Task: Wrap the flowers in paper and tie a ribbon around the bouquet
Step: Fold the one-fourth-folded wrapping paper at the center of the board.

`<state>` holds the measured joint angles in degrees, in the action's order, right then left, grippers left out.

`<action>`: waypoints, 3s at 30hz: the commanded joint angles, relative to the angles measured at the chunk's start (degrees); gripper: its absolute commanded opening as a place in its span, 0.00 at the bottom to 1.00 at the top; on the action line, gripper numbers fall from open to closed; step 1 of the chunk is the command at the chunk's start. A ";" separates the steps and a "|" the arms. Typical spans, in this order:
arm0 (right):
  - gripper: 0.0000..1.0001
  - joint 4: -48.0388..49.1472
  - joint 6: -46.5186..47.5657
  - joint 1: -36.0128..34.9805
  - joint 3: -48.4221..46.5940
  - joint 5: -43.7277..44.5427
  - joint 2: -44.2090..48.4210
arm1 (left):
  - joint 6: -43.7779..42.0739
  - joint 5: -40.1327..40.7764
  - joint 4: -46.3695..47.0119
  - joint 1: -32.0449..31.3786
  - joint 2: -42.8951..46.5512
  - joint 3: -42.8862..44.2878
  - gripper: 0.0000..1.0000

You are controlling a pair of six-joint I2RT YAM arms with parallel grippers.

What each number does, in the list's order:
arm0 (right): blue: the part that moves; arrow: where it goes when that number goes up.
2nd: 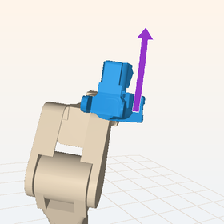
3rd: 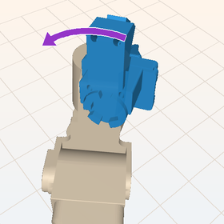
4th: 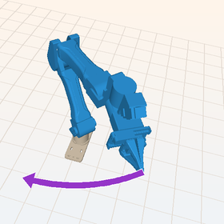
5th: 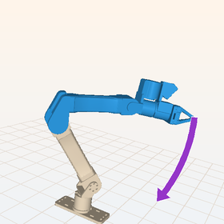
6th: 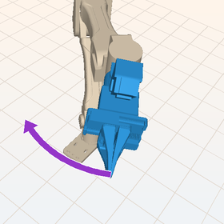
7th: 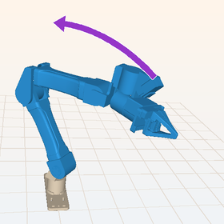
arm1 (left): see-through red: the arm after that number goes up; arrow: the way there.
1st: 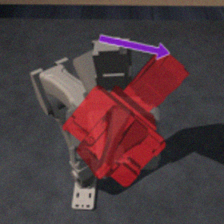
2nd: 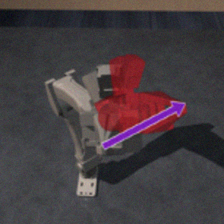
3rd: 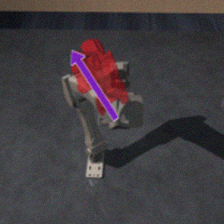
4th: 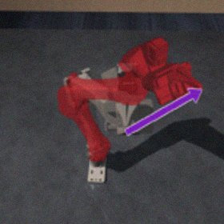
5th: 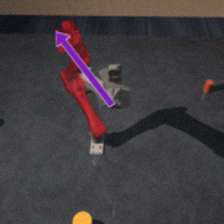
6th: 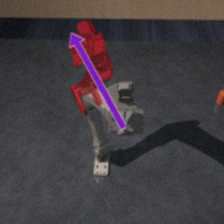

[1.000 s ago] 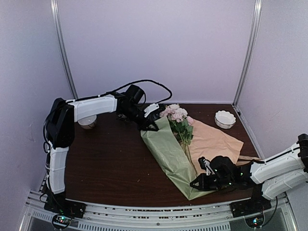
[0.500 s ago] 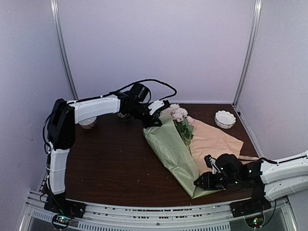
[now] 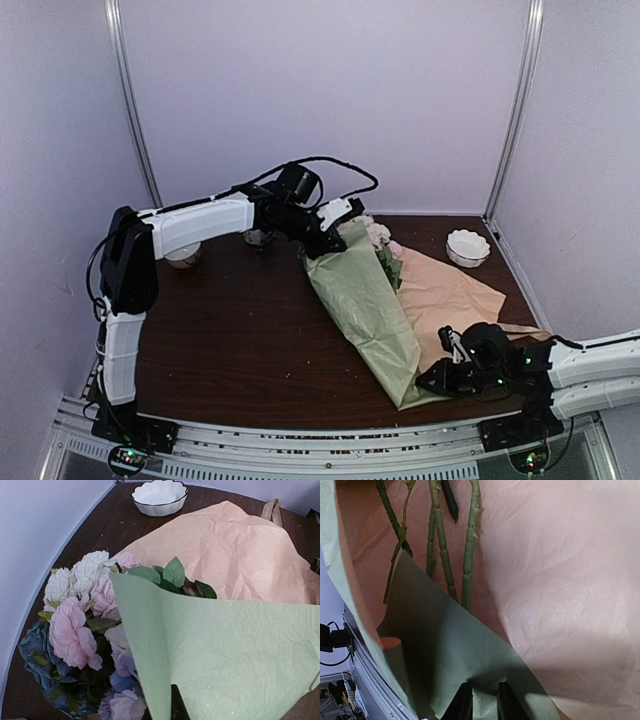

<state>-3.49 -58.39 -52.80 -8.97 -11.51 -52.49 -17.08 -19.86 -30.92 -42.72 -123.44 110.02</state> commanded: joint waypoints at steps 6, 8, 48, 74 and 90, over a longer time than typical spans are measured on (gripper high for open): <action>0.15 0.80 2.62 1.06 -0.98 -2.29 -10.49 | -1.51 3.98 4.38 -2.36 -1.74 6.45 0.00; 0.15 0.20 2.67 1.11 -1.12 -2.34 -10.06 | -1.61 5.22 4.23 -2.73 -3.60 8.32 0.00; 0.47 -1.60 17.00 9.05 -14.37 -8.46 -11.60 | -5.19 15.66 1.56 -4.83 -15.03 15.23 0.00; 0.00 4.40 15.26 10.07 -6.78 -6.98 -10.92 | -4.20 20.92 0.95 -4.48 -10.79 15.66 0.40; 0.00 7.49 15.29 10.08 -6.98 -7.67 -15.21 | -4.45 27.21 8.07 -20.46 12.50 -14.96 0.51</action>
<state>2.87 -43.03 -42.98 -16.60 -19.33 -66.63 -20.62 9.89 -26.02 -57.14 -111.70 101.10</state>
